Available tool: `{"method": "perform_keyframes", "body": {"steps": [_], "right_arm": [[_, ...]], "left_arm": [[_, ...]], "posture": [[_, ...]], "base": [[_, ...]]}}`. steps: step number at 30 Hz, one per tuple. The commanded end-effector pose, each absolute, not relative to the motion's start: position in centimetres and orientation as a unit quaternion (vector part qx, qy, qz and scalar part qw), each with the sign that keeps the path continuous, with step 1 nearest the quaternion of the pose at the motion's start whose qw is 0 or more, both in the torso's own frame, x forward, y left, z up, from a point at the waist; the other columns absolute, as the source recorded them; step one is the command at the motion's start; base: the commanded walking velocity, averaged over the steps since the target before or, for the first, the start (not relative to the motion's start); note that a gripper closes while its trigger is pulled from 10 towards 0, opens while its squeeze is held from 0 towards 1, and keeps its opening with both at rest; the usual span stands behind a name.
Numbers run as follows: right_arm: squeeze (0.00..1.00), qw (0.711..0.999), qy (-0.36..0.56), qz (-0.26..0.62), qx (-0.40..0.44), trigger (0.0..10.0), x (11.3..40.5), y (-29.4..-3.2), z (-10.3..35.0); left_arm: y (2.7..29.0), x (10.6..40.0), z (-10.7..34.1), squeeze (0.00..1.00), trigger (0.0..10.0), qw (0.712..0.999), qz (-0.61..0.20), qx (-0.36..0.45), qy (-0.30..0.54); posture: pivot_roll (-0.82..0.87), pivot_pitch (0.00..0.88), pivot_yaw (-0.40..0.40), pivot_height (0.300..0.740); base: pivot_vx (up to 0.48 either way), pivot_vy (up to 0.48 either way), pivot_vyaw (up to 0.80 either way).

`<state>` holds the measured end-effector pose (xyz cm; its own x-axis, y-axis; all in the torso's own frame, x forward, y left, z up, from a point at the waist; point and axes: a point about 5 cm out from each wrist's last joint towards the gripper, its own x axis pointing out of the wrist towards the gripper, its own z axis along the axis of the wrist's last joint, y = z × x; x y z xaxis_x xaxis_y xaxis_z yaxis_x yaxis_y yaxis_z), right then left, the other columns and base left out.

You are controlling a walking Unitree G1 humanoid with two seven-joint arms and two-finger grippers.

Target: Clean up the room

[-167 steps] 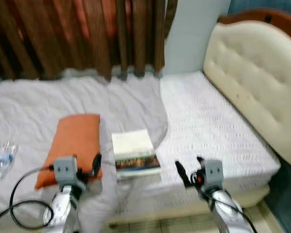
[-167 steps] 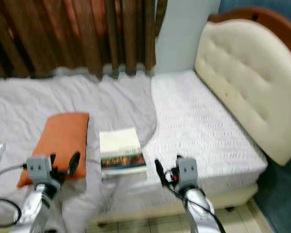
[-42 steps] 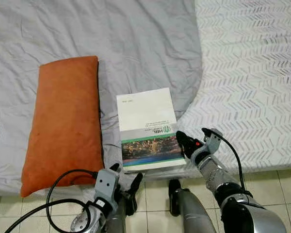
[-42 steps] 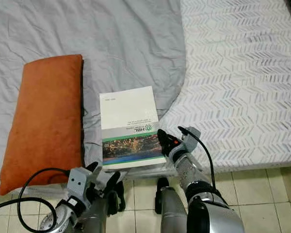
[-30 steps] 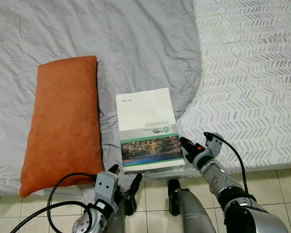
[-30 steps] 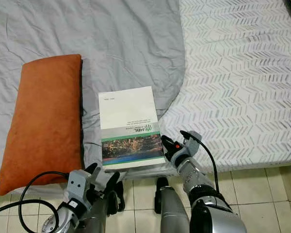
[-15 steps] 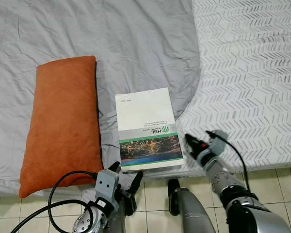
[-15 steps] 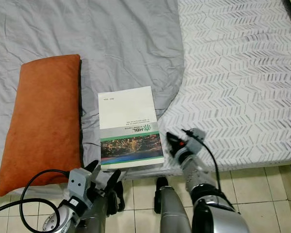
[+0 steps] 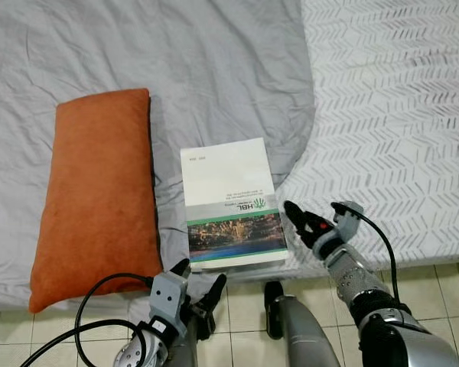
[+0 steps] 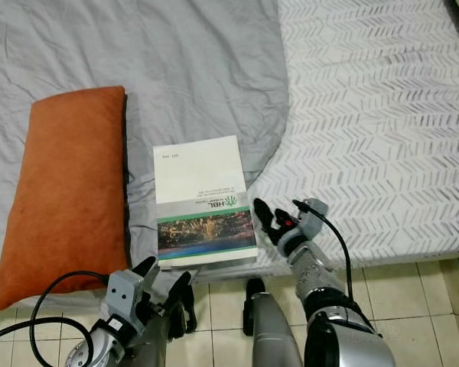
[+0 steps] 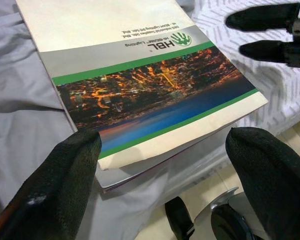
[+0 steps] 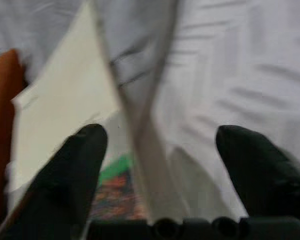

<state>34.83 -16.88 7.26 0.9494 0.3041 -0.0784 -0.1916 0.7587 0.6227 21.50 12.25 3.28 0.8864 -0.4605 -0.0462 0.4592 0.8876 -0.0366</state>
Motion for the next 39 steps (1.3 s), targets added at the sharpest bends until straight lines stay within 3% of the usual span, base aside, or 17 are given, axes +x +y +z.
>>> {"method": "perform_keyframes", "body": {"steps": [1,7,8,9,10,31,32,39], "right_arm": [[1.0,0.926,0.098,0.144,0.336,10.0,34.1,-16.6,6.4],[1.0,0.927,0.124,0.166,0.312,10.0,33.8,-15.7,5.8],[0.93,0.928,0.128,0.166,0.308,10.0,33.7,-15.6,5.7],[0.11,0.927,0.132,0.167,0.307,10.0,33.7,-15.6,5.6],[0.0,0.925,0.137,0.172,0.31,10.0,33.6,-15.4,5.4],[0.0,0.906,0.196,0.213,0.309,10.0,32.3,-13.1,3.7],[0.0,0.903,0.206,0.216,0.309,0.0,32.1,-12.8,3.4],[0.0,0.893,0.214,0.221,0.329,0.0,31.8,-12.4,3.1]], "left_arm": [[13.0,20.2,2.1,0.0,10.0,0.971,-0.231,-0.008,0.056],[13.1,20.0,1.9,0.0,10.0,0.971,-0.233,-0.005,0.06],[13.1,20.0,1.9,0.0,10.0,0.971,-0.233,-0.005,0.061],[13.1,20.0,1.9,0.0,10.0,0.971,-0.233,-0.004,0.061],[13.2,19.9,1.8,0.0,10.0,0.971,-0.232,-0.003,0.063],[13.7,19.7,1.7,0.0,10.0,0.972,-0.225,0.007,0.068],[13.7,19.8,1.7,0.0,10.0,0.972,-0.224,0.007,0.069],[13.7,19.8,1.7,0.0,10.0,0.972,-0.224,0.008,0.068]], "posture": [[0.1,0.535,0.083,0.74],[0.1,0.53,0.086,0.74],[0.1,0.53,0.086,0.74],[0.11,0.529,0.088,0.74],[0.11,0.529,0.088,0.74],[0.12,0.536,0.088,0.74],[0.12,0.535,0.089,0.74],[0.12,0.535,0.089,0.74]], "base": [[0.0,0.0,0.0],[0.0,0.0,0.0],[0.0,0.0,0.0],[0.0,0.0,0.0],[0.0,0.0,0.0],[0.0,0.0,0.0],[0.0,0.0,0.0],[0.0,0.0,0.0]]}}
